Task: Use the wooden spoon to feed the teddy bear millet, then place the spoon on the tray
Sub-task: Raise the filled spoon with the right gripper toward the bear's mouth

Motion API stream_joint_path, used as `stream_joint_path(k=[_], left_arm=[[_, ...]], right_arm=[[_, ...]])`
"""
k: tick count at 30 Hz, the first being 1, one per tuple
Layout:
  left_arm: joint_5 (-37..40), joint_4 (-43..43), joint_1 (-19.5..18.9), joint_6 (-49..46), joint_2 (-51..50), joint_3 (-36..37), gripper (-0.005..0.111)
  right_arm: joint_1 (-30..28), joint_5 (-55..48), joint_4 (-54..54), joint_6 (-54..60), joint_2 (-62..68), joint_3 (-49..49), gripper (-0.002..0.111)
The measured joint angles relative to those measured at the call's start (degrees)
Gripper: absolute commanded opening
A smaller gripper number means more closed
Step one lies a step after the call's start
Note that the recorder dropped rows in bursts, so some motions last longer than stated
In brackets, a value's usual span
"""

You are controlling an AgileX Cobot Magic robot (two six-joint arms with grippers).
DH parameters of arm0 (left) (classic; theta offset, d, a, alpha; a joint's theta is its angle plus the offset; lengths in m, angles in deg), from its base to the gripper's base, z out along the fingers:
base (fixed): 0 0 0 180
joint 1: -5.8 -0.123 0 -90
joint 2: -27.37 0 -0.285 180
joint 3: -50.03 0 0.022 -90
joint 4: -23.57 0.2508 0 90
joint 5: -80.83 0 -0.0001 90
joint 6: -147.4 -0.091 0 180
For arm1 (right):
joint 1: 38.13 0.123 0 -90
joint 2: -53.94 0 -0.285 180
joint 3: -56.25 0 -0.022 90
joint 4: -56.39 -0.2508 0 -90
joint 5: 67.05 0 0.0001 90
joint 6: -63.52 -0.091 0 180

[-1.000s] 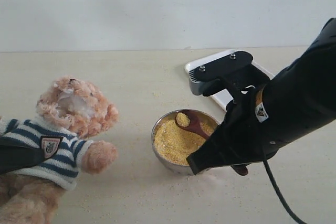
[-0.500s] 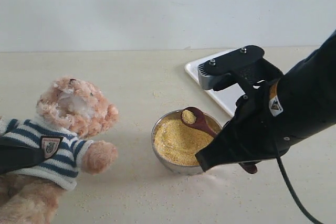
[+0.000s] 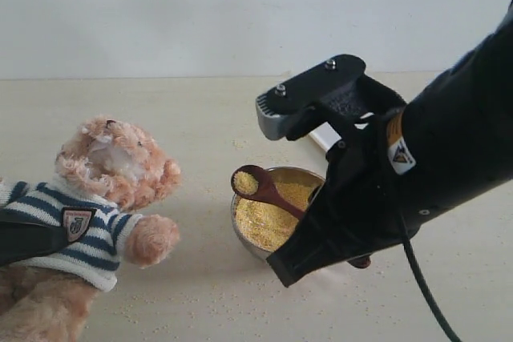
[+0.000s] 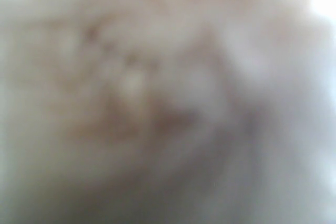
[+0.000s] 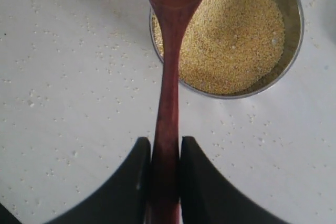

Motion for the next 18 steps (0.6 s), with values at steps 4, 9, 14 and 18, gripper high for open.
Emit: stream_joint_path(k=[4, 9, 14, 18], left_arm=[[0.00, 0.00, 0.00, 0.00, 0.00, 0.00, 0.005], [0.00, 0.00, 0.00, 0.00, 0.00, 0.00, 0.005], [0.00, 0.00, 0.00, 0.00, 0.00, 0.00, 0.005], [0.00, 0.00, 0.00, 0.00, 0.00, 0.00, 0.005]], right_arm=[[1.57, -2.40, 1.62, 0.12, 0.00, 3.24, 0.000], [4.30, -3.52, 1.93, 0.79, 0.53, 6.81, 0.000], [7.45, -7.12, 4.16, 2.84, 3.79, 11.13, 0.000], [9.85, -9.98, 5.99, 3.86, 7.32, 15.03, 0.000]])
